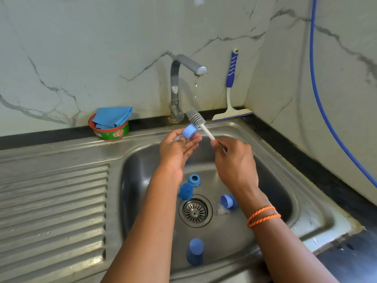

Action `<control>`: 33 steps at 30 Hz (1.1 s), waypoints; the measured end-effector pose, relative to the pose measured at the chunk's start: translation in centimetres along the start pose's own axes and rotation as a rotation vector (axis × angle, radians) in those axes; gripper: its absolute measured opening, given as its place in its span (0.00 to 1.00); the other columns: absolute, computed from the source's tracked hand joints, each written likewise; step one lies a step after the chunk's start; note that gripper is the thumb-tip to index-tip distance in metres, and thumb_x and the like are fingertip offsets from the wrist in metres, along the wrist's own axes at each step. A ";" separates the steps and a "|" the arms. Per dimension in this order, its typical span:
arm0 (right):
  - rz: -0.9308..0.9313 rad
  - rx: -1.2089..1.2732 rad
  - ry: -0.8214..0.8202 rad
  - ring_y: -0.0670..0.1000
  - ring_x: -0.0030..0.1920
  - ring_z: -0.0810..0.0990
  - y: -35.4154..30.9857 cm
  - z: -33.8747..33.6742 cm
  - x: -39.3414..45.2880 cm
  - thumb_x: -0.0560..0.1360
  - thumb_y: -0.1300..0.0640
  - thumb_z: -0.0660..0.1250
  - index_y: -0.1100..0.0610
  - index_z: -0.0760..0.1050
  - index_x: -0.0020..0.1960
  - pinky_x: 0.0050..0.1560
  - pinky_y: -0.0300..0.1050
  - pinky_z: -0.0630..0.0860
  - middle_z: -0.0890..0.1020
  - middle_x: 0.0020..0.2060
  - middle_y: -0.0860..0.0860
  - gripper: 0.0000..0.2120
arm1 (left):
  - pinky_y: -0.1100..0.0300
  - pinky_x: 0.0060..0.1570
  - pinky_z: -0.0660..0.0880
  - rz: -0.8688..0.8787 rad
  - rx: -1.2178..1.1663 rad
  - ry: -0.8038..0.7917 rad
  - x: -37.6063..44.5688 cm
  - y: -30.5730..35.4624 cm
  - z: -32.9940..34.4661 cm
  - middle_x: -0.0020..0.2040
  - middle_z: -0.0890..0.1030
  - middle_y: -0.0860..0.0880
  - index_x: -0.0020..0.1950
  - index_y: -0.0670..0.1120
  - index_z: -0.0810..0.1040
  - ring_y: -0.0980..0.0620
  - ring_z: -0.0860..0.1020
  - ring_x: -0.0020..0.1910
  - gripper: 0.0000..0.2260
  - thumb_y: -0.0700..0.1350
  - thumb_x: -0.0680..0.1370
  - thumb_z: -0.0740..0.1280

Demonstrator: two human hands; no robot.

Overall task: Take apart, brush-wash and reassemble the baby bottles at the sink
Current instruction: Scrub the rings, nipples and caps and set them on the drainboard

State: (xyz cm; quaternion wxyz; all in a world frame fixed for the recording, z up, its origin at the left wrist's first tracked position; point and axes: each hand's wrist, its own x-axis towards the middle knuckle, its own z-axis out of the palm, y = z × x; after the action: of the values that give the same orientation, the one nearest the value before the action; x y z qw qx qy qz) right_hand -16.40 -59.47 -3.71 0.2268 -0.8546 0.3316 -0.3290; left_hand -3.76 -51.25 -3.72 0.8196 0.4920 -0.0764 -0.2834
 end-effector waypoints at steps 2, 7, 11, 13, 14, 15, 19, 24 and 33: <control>0.031 -0.011 0.006 0.60 0.34 0.73 0.2 0.0 0.1 0.85 0.47 0.64 0.54 0.74 0.39 0.34 0.50 0.70 0.74 0.30 0.50 0.18 | 0.50 0.59 0.82 0.012 -0.014 0.023 -0.2 0.1 0.2 0.51 0.87 0.38 0.55 0.41 0.79 0.43 0.87 0.51 0.12 0.31 0.85 0.57; 0.045 -0.078 -0.027 0.57 0.34 0.75 -0.3 0.9 -0.3 0.85 0.45 0.62 0.52 0.74 0.40 0.34 0.48 0.71 0.75 0.32 0.49 0.18 | 0.52 0.55 0.83 -0.119 -0.113 0.003 -0.4 0.2 0.3 0.51 0.87 0.37 0.57 0.38 0.79 0.42 0.87 0.51 0.11 0.31 0.83 0.58; 0.038 -0.123 -0.041 0.57 0.33 0.76 -0.4 1.0 -0.4 0.86 0.45 0.61 0.52 0.76 0.41 0.34 0.50 0.74 0.77 0.32 0.50 0.18 | 0.51 0.60 0.81 -0.171 -0.181 -0.022 -0.5 0.7 -0.3 0.54 0.86 0.34 0.56 0.34 0.79 0.39 0.86 0.54 0.15 0.39 0.81 0.55; 0.039 -0.121 -0.038 0.56 0.33 0.76 -0.3 0.8 -0.4 0.86 0.45 0.61 0.52 0.77 0.42 0.34 0.50 0.74 0.77 0.32 0.50 0.17 | 0.51 0.61 0.81 -0.146 -0.127 -0.025 -0.4 0.6 -0.3 0.53 0.86 0.35 0.57 0.35 0.80 0.41 0.87 0.54 0.14 0.45 0.84 0.62; 0.038 -0.120 -0.036 0.56 0.33 0.76 -0.2 0.7 -0.4 0.86 0.45 0.62 0.51 0.78 0.43 0.33 0.49 0.74 0.77 0.33 0.50 0.17 | 0.51 0.60 0.81 -0.124 -0.094 -0.022 -0.4 0.5 -0.2 0.53 0.87 0.36 0.58 0.37 0.80 0.42 0.87 0.53 0.15 0.49 0.83 0.66; 0.039 -0.121 -0.036 0.56 0.33 0.76 -0.2 0.6 -0.4 0.86 0.45 0.62 0.52 0.78 0.43 0.33 0.48 0.73 0.77 0.33 0.50 0.17 | 0.51 0.60 0.81 -0.100 -0.066 -0.020 -0.2 0.3 -0.2 0.52 0.87 0.37 0.59 0.37 0.80 0.43 0.87 0.53 0.17 0.51 0.82 0.69; 0.033 -0.091 -0.022 0.57 0.33 0.74 0.1 0.3 -0.3 0.85 0.46 0.63 0.52 0.77 0.41 0.33 0.48 0.70 0.76 0.32 0.50 0.17 | 0.50 0.62 0.81 -0.040 -0.032 -0.026 0.1 -0.2 0.0 0.57 0.85 0.36 0.58 0.42 0.80 0.42 0.86 0.55 0.08 0.46 0.85 0.66; 0.016 -0.053 -0.024 0.56 0.33 0.75 -0.2 0.1 -0.5 0.85 0.46 0.63 0.53 0.79 0.43 0.33 0.50 0.73 0.76 0.32 0.50 0.16 | 0.54 0.57 0.83 0.042 0.024 0.055 1.0 -0.4 0.0 0.56 0.85 0.38 0.56 0.42 0.81 0.43 0.86 0.53 0.07 0.41 0.86 0.64; -0.056 -0.072 -0.047 0.57 0.33 0.75 -0.8 0.0 -0.7 0.85 0.45 0.64 0.52 0.78 0.43 0.33 0.51 0.74 0.76 0.31 0.49 0.16 | 0.54 0.54 0.81 0.155 0.198 0.139 1.8 -0.6 -0.5 0.48 0.86 0.42 0.48 0.45 0.83 0.43 0.85 0.52 0.10 0.40 0.85 0.64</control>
State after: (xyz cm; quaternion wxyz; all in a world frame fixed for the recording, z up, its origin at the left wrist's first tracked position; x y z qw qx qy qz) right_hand -16.48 -58.42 -3.58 0.1944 -0.8787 0.3138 -0.3028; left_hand -2.27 -52.07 -4.82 0.7898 0.5815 -0.0847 -0.1758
